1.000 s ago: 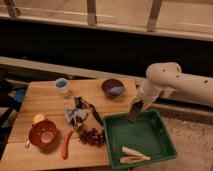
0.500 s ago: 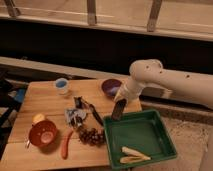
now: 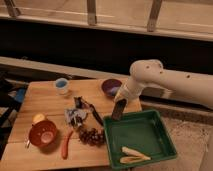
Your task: Place eraser in red bowl
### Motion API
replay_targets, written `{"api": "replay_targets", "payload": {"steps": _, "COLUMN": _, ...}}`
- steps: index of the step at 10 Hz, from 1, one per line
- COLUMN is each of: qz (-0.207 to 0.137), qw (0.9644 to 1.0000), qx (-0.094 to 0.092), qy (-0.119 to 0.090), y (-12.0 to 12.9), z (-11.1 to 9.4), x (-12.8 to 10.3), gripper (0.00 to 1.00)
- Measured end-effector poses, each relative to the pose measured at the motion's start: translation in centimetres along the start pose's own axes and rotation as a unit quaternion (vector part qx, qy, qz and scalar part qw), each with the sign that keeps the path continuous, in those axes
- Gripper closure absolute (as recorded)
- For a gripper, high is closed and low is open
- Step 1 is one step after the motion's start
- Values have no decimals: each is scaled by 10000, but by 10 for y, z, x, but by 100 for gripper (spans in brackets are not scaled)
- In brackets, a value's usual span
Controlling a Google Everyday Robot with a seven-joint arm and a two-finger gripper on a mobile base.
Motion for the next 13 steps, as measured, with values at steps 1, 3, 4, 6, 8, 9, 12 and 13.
{"api": "replay_targets", "payload": {"steps": 1, "qz": -152, "qw": 9999, "qx": -43, "qy": -48, "y": 9, "z": -3, "x": 4, "gripper": 100}}
{"api": "replay_targets", "payload": {"steps": 3, "qz": -573, "qw": 9982, "qx": -171, "qy": -90, "y": 47, "z": -1, "x": 17, "gripper": 100}}
{"api": "replay_targets", "payload": {"steps": 4, "qz": -741, "qw": 9969, "qx": -242, "qy": -86, "y": 65, "z": 1, "x": 23, "gripper": 100}}
{"api": "replay_targets", "payload": {"steps": 6, "qz": -1200, "qw": 9915, "qx": -489, "qy": -69, "y": 118, "z": 7, "x": 43, "gripper": 100}}
{"api": "replay_targets", "payload": {"steps": 8, "qz": -1641, "qw": 9833, "qx": -787, "qy": -25, "y": 168, "z": 13, "x": 65, "gripper": 100}}
{"api": "replay_targets", "payload": {"steps": 9, "qz": -1816, "qw": 9789, "qx": -938, "qy": 34, "y": 190, "z": 16, "x": 75, "gripper": 100}}
{"api": "replay_targets", "payload": {"steps": 12, "qz": -2199, "qw": 9694, "qx": -1080, "qy": 152, "y": 228, "z": 22, "x": 101, "gripper": 100}}
{"api": "replay_targets", "payload": {"steps": 13, "qz": -2197, "qw": 9695, "qx": -1076, "qy": 152, "y": 227, "z": 22, "x": 101, "gripper": 100}}
